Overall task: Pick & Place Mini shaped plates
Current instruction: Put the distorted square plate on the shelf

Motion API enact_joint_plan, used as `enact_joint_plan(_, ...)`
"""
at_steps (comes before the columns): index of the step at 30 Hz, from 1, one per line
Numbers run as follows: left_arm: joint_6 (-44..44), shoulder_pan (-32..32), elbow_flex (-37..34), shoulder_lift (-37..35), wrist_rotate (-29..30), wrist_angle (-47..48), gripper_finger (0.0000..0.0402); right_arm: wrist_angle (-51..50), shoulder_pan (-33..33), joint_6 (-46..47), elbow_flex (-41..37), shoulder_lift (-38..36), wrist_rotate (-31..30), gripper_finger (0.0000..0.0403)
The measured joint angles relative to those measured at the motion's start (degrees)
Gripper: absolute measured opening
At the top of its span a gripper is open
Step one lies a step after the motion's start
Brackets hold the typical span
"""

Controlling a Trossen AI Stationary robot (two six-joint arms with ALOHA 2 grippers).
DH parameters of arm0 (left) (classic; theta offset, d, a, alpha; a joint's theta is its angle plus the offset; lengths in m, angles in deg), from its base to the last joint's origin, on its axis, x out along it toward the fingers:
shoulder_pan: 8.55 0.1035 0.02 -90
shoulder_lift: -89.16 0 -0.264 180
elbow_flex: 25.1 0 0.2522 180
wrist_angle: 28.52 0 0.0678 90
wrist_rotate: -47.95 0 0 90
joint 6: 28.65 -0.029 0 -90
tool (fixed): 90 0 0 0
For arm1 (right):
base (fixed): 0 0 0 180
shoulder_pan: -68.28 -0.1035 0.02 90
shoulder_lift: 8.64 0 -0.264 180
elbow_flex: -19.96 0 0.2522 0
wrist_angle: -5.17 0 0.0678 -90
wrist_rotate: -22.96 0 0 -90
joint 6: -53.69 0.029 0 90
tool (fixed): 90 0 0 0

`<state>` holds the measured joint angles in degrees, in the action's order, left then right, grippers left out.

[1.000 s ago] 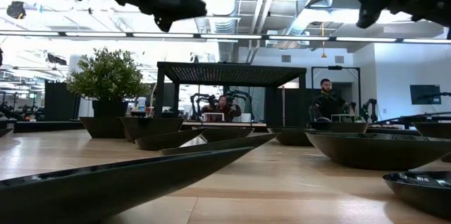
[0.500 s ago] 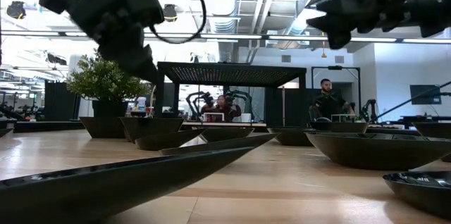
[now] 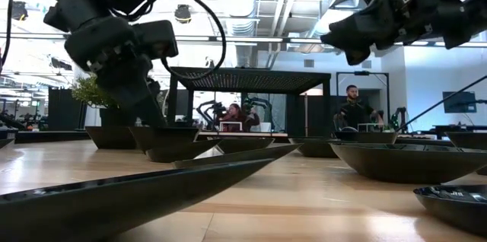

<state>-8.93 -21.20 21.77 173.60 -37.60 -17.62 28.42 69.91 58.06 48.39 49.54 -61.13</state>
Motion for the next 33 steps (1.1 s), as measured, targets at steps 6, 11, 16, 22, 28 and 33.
enact_joint_plan(6,1.8,-1.0,0.0,0.0,0.0,-1.1,0.0178,3.0,0.0,-1.9,0.0,-0.2,0.0,0.0164)
enact_joint_plan(11,2.0,-1.7,-0.3,0.0,1.5,-1.1,0.0169,2.6,0.0,-1.9,1.2,0.0,0.0,0.0164)
enact_joint_plan(16,3.7,-2.0,-1.9,0.0,5.5,-1.1,0.0163,2.5,0.0,-1.9,2.1,0.0,0.0,0.0165)
enact_joint_plan(22,3.3,-2.0,-2.3,0.0,6.7,-1.1,0.0153,2.5,0.0,-2.0,2.1,0.0,0.0,0.0166)
enact_joint_plan(28,3.1,-1.9,-2.3,0.0,7.9,-1.1,0.0124,2.5,0.0,-2.0,2.1,0.0,0.0,0.0165)
enact_joint_plan(33,1.3,-1.9,-2.3,0.0,7.6,-1.1,0.0076,2.5,0.0,-2.0,2.1,0.0,0.0,0.0165)
